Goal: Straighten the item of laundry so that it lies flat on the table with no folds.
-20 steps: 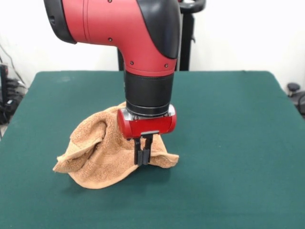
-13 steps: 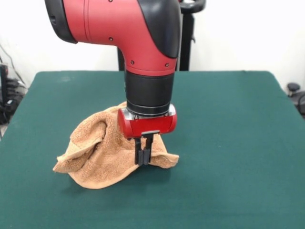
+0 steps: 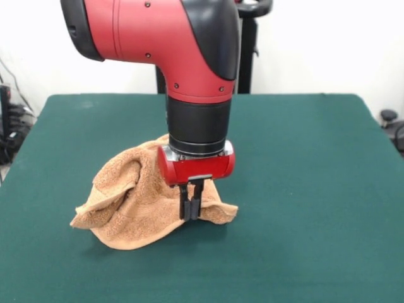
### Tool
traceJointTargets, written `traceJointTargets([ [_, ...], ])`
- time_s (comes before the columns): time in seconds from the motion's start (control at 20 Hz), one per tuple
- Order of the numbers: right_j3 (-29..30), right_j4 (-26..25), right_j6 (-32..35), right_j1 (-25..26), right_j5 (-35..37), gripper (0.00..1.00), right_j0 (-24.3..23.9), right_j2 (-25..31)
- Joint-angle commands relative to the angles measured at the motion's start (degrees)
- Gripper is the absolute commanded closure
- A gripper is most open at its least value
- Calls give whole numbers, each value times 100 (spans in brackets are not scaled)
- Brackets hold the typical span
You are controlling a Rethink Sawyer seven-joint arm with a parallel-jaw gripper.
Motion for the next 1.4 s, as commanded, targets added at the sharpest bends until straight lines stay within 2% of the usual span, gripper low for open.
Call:
traceJointTargets([
  [0.05,346,-213,771,305,-47,100,358,-2],
  [0.85,-33,63,1116,770,-481,100,741,103],
  [1.1,147,85,1256,692,-776,100,737,38],
  [1.4,360,106,1133,470,-616,100,696,19],
])
